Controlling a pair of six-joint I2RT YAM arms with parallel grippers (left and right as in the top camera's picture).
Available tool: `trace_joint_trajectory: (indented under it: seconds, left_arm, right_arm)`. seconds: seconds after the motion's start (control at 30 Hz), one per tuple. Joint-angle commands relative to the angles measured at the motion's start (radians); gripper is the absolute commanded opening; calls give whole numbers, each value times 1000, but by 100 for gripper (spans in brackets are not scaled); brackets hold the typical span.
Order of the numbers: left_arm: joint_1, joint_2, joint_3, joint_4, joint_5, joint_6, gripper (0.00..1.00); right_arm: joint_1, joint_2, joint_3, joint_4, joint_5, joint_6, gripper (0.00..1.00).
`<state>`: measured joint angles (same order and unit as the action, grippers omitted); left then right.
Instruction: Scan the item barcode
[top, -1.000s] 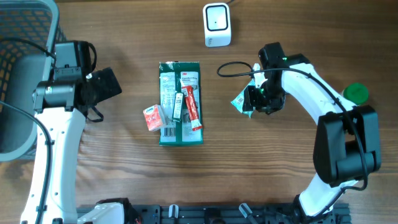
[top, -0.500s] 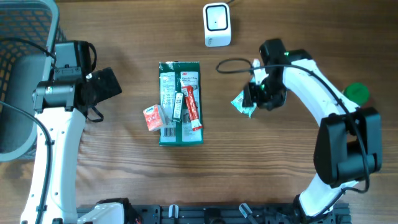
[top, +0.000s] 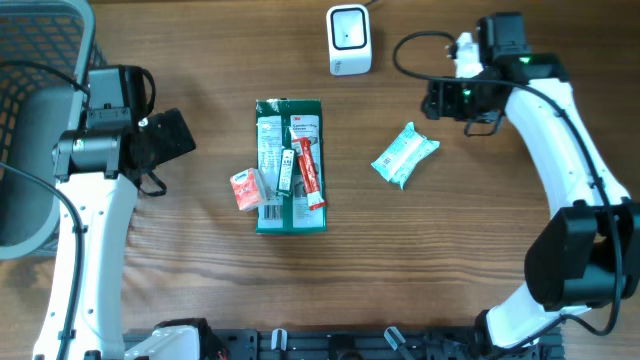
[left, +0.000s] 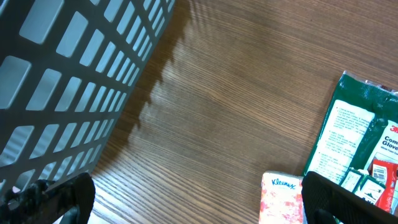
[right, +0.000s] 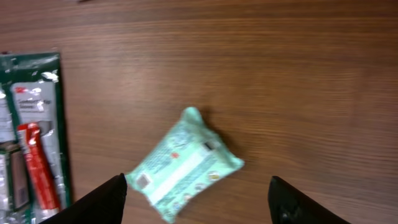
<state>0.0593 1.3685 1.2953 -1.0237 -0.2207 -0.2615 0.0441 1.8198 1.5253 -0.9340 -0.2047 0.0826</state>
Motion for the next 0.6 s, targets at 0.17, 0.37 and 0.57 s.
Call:
trace_joint_trajectory:
  seconds: [0.17, 0.37, 0.57]
  left_arm:
    - [5, -13, 16, 3, -16, -8, 100]
    - [5, -13, 16, 3, -16, -8, 100]
    - [5, -13, 16, 3, -16, -8, 100]
  right_arm:
    - [-50, 122, 4, 94, 14, -56, 75]
    - [-53, 208, 4, 157, -57, -57, 80]
    - [-50, 272, -23, 134, -187, -65, 80]
